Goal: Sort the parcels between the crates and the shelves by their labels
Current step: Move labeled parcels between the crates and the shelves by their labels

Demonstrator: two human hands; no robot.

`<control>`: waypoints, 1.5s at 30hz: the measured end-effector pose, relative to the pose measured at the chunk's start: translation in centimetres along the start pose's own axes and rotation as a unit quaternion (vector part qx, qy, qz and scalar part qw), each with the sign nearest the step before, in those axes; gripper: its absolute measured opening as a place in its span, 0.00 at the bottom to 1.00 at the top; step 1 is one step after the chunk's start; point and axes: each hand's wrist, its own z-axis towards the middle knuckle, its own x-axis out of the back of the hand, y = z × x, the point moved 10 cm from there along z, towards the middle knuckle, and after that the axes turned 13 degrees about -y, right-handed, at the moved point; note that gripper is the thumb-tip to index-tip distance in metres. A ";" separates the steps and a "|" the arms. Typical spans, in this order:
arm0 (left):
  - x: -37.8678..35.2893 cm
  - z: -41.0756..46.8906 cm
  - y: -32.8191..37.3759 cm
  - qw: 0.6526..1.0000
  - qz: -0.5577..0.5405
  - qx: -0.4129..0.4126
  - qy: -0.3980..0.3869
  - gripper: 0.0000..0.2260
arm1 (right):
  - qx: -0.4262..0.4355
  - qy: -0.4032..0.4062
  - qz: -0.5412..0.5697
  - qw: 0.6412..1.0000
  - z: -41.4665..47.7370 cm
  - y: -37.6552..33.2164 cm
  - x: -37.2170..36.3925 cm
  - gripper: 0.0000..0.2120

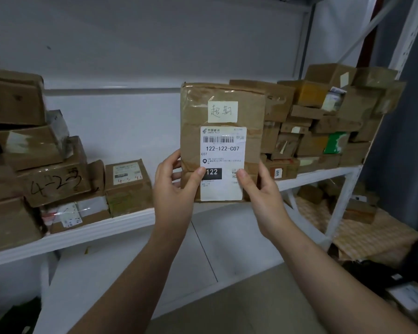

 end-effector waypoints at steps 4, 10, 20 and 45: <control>-4.2 -2.7 -1.9 0.999 -0.017 0.016 -0.036 0.18 | -0.002 0.077 -0.013 0.997 -4.6 1.4 3.6 0.25; -13.3 -6.5 -3.4 0.992 -0.043 0.051 -0.110 0.18 | -0.031 0.190 -0.092 0.977 -12.2 2.4 11.4 0.22; -36.3 -15.1 -2.2 0.967 -0.046 0.090 -0.234 0.16 | -0.112 0.299 -0.158 0.934 -27.0 1.3 30.7 0.18; -76.6 -23.7 -15.5 0.806 0.079 0.120 -0.574 0.14 | -0.430 0.449 -0.093 0.777 -45.1 18.8 59.2 0.24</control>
